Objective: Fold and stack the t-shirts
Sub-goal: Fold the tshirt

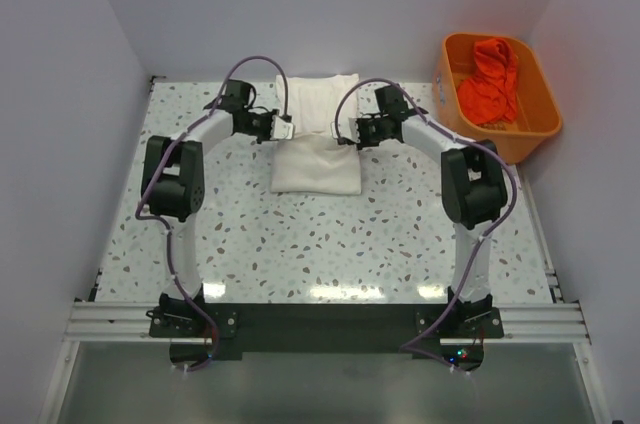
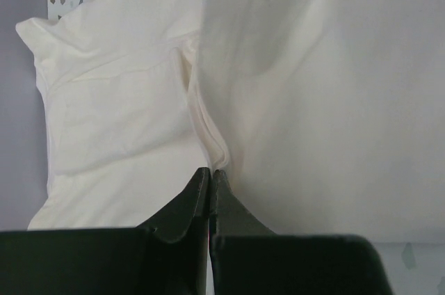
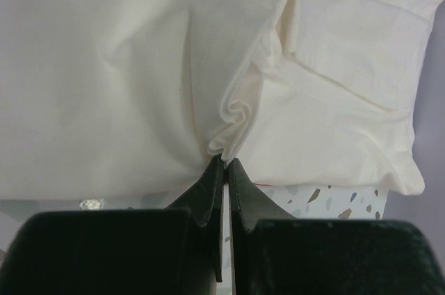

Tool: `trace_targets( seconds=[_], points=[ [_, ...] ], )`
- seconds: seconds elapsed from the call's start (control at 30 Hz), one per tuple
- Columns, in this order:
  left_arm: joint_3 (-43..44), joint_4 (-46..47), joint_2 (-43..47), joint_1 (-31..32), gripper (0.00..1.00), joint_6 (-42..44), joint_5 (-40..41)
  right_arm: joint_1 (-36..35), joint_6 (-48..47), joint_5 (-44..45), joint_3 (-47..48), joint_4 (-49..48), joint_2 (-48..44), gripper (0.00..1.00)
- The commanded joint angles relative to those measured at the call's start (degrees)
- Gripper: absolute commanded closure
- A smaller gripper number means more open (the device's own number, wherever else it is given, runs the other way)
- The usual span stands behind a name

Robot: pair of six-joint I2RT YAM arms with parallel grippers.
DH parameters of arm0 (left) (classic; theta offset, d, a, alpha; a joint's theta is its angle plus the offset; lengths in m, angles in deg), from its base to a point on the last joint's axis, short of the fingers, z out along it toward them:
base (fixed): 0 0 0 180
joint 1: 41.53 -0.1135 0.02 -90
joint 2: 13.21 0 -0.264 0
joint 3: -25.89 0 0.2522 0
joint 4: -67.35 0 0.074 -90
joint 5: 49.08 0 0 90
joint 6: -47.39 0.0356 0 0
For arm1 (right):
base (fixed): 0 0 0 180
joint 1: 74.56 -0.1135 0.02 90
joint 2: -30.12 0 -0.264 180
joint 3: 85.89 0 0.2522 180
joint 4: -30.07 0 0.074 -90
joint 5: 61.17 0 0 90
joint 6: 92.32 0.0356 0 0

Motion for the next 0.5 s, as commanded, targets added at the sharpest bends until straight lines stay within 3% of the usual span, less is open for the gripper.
trace_targets(
  seconds=[0.0,0.47],
  points=[
    [2.15,5.18,-0.31,-1.28,1.0,-2.16,-1.02,0.73,-0.33,-1.51,3.06,-5.02,1.71,1.0],
    [1.18,10.28,-2.59,-2.16,1.0,-3.04,0.03,0.99,0.9,1.12,5.78,-9.6,6.81,1.0]
  ],
)
